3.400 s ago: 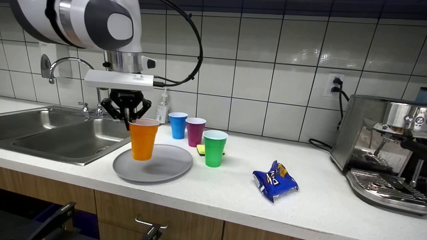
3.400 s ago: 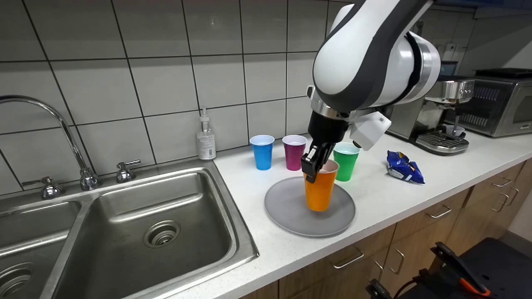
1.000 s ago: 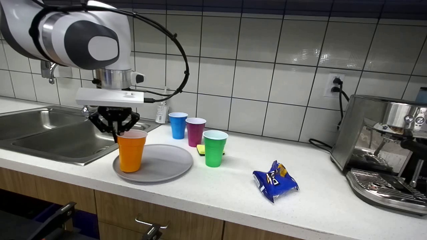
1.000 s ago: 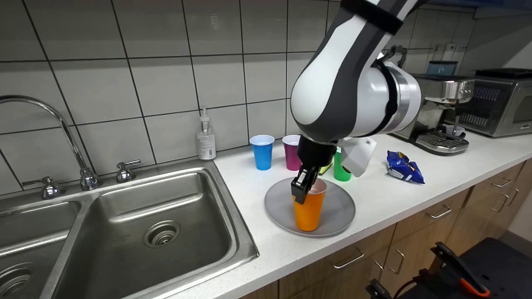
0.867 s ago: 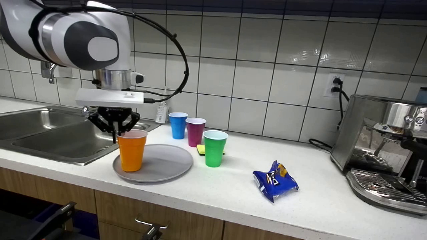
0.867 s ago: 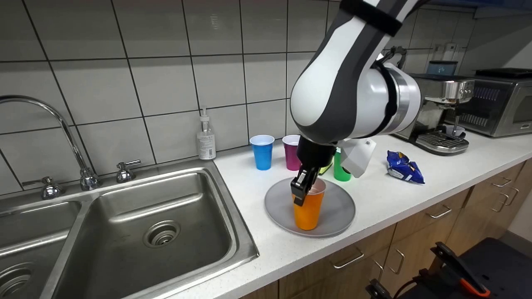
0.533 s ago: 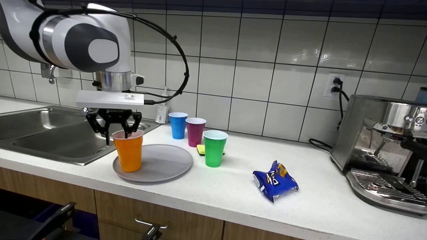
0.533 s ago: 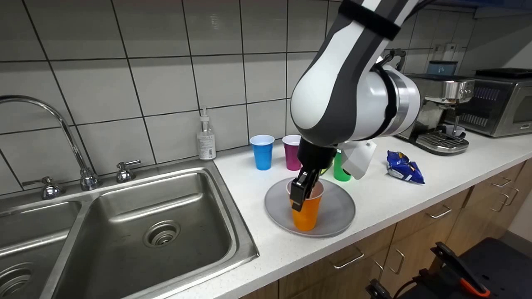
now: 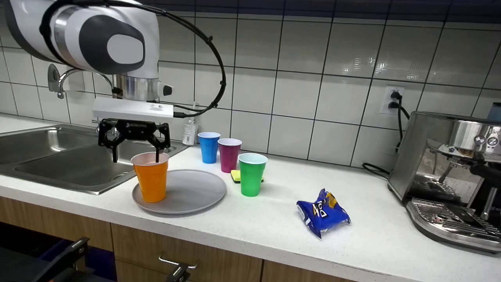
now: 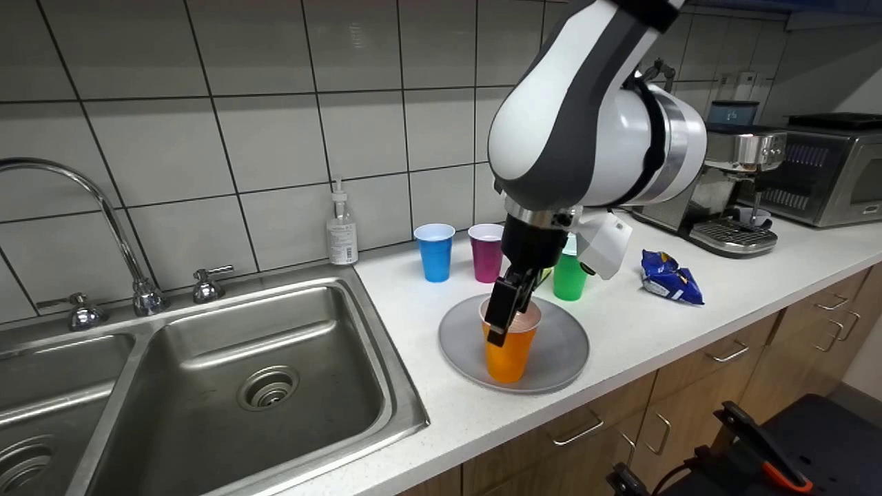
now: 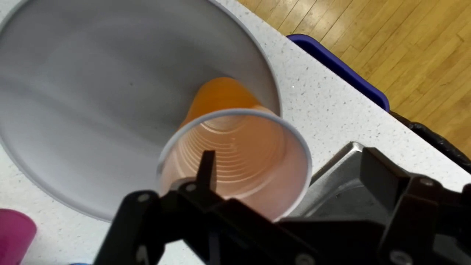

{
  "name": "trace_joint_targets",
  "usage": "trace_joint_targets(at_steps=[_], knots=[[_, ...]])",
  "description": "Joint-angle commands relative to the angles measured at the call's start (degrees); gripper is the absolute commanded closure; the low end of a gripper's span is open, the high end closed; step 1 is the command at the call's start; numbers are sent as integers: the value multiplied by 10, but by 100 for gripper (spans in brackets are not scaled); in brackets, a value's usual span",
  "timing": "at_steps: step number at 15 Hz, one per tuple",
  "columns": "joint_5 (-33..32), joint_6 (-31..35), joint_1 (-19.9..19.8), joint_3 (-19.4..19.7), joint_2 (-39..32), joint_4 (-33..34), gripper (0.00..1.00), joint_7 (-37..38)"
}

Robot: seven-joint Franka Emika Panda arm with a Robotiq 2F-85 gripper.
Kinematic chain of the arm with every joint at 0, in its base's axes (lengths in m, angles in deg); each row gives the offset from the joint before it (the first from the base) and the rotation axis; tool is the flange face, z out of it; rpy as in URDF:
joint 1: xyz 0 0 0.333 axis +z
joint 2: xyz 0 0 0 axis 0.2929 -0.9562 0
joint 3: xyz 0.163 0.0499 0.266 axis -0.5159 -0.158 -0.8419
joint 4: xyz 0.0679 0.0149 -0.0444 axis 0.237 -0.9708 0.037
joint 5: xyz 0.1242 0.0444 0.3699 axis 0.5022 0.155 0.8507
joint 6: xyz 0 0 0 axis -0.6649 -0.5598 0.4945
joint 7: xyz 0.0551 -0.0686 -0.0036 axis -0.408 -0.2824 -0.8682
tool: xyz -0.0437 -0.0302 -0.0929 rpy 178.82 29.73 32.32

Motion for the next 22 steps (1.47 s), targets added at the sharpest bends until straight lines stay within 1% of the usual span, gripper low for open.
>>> trace_joint_targets(at_steps=[1,5,10,14,17,19,22], knots=[[27,-69,-2,13,65,-6,0,-44],[18,-114,-1,37,112,-6,0,-48],[2,-135,-6,65,154,-5,0,-36],[-10,-126,-15,84,165,-4,0,-25],[-24,-115,-29,93,163,-4,0,-13],[-39,-113,-45,95,158,-4,0,5],[-68,-92,-73,94,146,0,0,44]])
